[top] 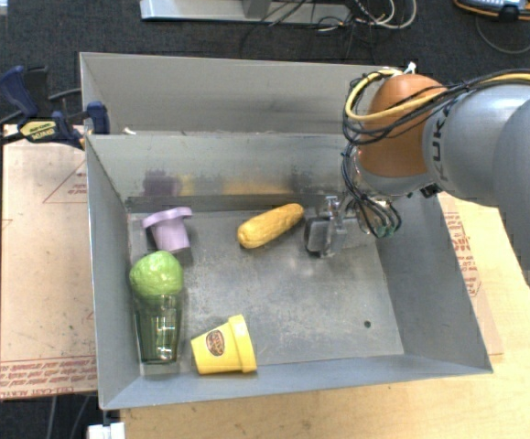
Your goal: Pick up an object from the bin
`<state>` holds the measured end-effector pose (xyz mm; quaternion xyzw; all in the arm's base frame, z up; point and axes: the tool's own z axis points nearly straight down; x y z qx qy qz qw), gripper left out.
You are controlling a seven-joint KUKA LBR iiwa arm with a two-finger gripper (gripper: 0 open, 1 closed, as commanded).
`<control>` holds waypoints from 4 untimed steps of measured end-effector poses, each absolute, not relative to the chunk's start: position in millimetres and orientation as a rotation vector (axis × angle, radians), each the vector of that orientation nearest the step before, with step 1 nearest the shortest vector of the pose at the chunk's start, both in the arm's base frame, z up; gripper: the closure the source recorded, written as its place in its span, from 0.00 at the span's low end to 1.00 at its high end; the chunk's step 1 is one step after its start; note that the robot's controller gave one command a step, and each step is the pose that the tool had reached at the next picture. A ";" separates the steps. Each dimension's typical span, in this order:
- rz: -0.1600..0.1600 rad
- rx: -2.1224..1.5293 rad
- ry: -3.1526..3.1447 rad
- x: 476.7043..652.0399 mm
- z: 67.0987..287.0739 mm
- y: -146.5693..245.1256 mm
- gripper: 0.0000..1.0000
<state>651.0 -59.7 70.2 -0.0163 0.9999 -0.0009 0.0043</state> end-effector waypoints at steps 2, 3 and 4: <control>-0.003 -0.060 3.127 655.8 153.8 -44.7 1.00; 0.001 0.047 3.126 657.4 110.2 -27.0 1.00; 0.002 0.082 3.141 650.1 130.7 -20.7 1.00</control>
Offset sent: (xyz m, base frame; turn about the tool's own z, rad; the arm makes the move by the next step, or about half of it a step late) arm 0.0046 0.0182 0.0858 -0.0081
